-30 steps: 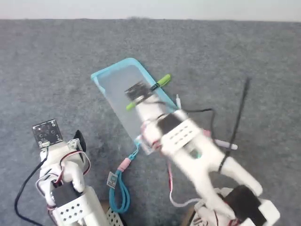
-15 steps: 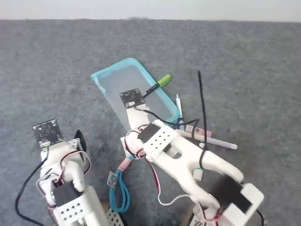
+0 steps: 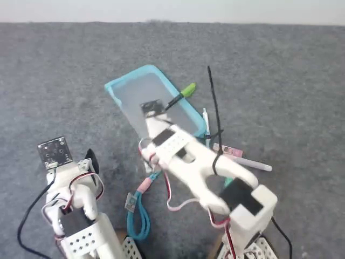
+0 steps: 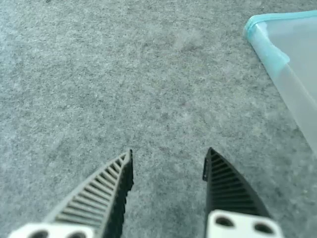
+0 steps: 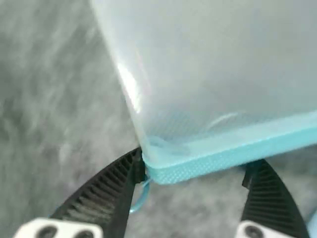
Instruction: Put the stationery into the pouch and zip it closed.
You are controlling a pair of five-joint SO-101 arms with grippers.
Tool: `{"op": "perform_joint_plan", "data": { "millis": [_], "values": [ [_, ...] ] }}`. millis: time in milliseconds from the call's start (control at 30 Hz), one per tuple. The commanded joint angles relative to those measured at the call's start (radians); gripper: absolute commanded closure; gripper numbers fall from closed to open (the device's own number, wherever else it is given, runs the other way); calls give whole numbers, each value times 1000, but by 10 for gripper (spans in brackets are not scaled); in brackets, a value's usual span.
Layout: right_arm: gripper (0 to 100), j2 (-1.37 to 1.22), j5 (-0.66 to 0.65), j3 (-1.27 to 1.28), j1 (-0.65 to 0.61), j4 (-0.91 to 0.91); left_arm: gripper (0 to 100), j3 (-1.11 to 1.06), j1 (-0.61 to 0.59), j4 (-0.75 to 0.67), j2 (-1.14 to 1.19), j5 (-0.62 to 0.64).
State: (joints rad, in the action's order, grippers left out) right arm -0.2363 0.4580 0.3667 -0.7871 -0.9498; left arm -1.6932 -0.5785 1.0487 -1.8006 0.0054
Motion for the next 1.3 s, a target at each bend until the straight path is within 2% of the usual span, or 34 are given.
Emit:
{"op": "perform_joint_plan", "data": {
  "millis": [0, 200, 467, 600, 800, 933, 1267],
  "values": [
    [679, -10, 8, -98, 117, -13, 774, 7, -3, 3, -17, 11],
    [722, -16, -46, -189, 268, -36, 774, 7, -3, 3, -17, 11],
    [721, -8, -63, -279, 409, -54, 774, 7, -3, 3, -17, 11],
    [720, 28, -32, -292, 331, -186, 774, 7, -3, 3, -17, 11],
    [720, 53, 164, -285, 142, -331, 774, 7, -3, 3, -17, 11],
    [722, -13, 213, -292, 136, -272, 774, 7, -3, 3, -17, 11],
    [723, -81, 213, -290, 182, -139, 774, 7, -3, 3, -17, 11]
  ]
}}
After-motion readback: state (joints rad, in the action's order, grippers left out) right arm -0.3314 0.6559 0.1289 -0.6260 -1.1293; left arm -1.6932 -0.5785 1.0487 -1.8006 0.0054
